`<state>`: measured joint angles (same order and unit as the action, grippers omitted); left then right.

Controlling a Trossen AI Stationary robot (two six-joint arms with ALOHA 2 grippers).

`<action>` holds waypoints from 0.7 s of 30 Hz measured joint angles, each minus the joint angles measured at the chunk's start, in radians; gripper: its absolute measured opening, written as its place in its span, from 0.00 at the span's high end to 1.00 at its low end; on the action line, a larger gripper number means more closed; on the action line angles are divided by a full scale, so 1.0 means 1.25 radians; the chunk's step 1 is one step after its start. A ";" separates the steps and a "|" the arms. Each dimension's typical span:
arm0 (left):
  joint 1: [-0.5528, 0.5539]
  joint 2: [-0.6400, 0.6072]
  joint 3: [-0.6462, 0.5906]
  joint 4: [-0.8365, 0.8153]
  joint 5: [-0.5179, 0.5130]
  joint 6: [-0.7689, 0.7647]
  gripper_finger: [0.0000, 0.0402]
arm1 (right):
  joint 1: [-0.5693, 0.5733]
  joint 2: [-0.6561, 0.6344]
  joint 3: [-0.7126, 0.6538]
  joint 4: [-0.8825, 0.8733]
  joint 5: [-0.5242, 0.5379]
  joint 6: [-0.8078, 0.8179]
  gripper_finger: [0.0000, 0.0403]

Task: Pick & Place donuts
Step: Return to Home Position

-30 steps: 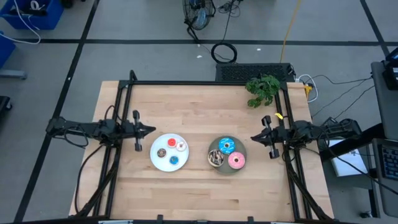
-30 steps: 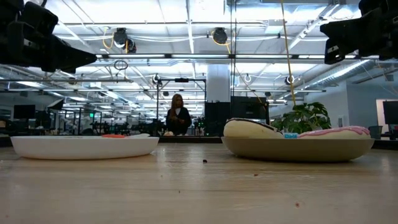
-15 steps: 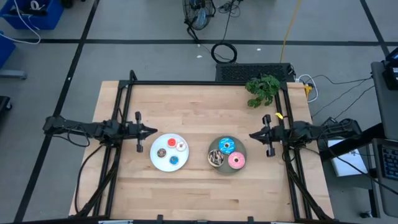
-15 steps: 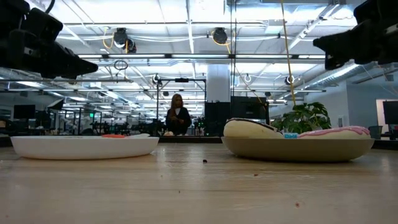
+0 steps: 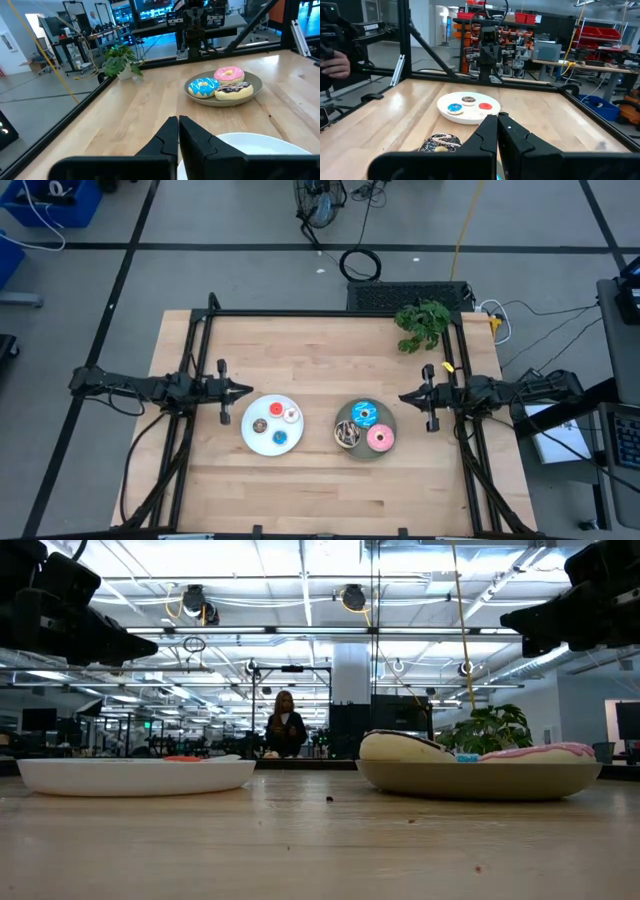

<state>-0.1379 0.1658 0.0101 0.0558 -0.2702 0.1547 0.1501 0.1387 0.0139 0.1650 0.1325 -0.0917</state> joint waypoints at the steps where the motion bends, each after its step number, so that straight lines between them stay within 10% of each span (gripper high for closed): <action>1: 0.000 0.000 0.000 0.002 0.000 0.000 0.94 | 0.000 0.000 0.000 0.000 -0.001 0.000 1.00; 21: 0.000 0.000 -0.001 0.020 -0.003 -0.002 0.87 | 0.000 0.000 0.000 0.000 -0.002 0.000 1.00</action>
<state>-0.1379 0.1658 0.0090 0.0811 -0.2733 0.1516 0.1501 0.1387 0.0140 0.1646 0.1306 -0.0914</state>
